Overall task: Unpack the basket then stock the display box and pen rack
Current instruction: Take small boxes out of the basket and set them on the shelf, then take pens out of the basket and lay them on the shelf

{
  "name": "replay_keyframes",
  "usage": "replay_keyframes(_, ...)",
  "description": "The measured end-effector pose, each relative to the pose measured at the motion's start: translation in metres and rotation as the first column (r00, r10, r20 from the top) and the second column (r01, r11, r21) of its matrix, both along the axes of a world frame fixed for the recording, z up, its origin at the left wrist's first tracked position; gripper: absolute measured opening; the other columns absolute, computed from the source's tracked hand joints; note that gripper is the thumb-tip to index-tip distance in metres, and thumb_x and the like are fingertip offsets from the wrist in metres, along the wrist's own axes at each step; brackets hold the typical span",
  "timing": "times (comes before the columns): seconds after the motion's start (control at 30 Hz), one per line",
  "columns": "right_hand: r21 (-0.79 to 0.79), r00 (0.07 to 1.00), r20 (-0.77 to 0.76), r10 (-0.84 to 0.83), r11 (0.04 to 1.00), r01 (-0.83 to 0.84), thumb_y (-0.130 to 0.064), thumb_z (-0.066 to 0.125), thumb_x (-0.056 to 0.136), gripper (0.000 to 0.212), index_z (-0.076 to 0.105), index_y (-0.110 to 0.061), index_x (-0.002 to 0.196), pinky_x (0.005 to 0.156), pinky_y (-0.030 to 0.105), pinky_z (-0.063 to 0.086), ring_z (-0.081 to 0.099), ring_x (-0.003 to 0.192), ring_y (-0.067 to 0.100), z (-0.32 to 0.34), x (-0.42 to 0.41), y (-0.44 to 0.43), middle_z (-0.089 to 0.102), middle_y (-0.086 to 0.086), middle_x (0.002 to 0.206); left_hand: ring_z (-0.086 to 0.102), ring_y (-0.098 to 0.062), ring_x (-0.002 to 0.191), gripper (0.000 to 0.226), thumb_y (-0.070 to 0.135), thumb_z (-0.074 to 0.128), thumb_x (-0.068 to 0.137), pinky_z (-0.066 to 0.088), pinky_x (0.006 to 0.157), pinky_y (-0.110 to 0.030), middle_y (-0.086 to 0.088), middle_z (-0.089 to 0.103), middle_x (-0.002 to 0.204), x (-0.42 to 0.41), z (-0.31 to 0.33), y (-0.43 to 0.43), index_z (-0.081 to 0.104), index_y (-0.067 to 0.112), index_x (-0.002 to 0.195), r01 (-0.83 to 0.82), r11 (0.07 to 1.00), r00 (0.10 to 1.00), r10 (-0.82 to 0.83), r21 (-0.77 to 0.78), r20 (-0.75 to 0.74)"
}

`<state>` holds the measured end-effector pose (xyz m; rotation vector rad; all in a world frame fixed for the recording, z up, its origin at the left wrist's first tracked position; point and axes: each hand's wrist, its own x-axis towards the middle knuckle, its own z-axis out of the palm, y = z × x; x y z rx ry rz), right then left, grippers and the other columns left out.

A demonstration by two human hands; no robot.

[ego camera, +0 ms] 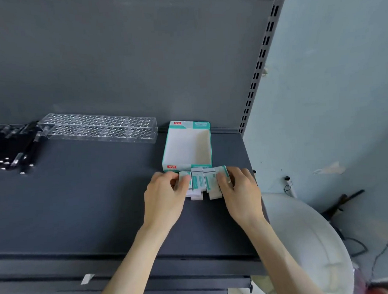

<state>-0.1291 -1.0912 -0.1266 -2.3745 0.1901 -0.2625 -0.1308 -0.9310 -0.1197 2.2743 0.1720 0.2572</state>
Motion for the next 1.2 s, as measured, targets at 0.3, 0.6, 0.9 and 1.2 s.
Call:
replay_keyframes(0.3,-0.032,0.996,0.042,0.073,0.997,-0.071,-0.031,0.045,0.096,0.033,0.053,-0.015,0.125,0.077,0.021,0.040,0.051,0.104,0.022,0.010,-0.009,-0.005,0.056,0.004,0.115,0.061,-0.014,0.083,0.021,0.026,0.058,0.092,0.053,0.075,-0.035,0.000,0.060,0.098,-0.013,0.009,0.007,0.064,0.013,0.108,0.110,0.991,0.986,-0.119,0.076,0.116)
replay_keyframes(0.6,-0.119,0.919,0.311,0.242,0.969,-0.215,-0.021,0.056,0.092,0.025,0.061,-0.010,0.113,0.077,0.031,0.047,0.050,0.103,0.023,0.055,-0.023,0.042,0.059,0.003,0.120,0.063,-0.024,0.097,0.025,0.015,0.064,0.088,0.050,0.084,-0.044,-0.001,0.065,0.108,-0.045,0.054,0.065,0.065,0.010,0.113,0.059,0.962,0.942,-0.143,0.267,0.305)
replay_keyframes(0.9,-0.200,0.838,0.351,0.418,0.908,-0.369,-0.022,0.058,0.091,0.025,0.063,-0.010,0.112,0.089,0.033,0.043,0.054,0.104,0.026,0.068,-0.047,0.188,0.060,0.003,0.121,0.063,-0.022,0.093,0.029,0.020,0.064,0.088,0.042,0.085,-0.036,0.001,0.067,0.106,-0.097,0.066,0.202,0.063,0.011,0.115,-0.112,0.947,0.928,-0.009,0.301,0.373)
replay_keyframes(1.2,-0.191,0.802,0.273,0.531,0.847,-0.495,-0.030,0.049,0.095,0.030,0.058,-0.016,0.120,0.087,0.023,0.038,0.049,0.106,0.017,0.046,-0.087,0.403,0.056,-0.006,0.125,0.066,-0.024,0.079,0.026,0.026,0.060,0.091,0.054,0.069,-0.049,-0.002,0.068,0.099,-0.156,0.050,0.411,0.065,0.008,0.110,-0.174,0.935,0.940,0.064,0.309,0.336)
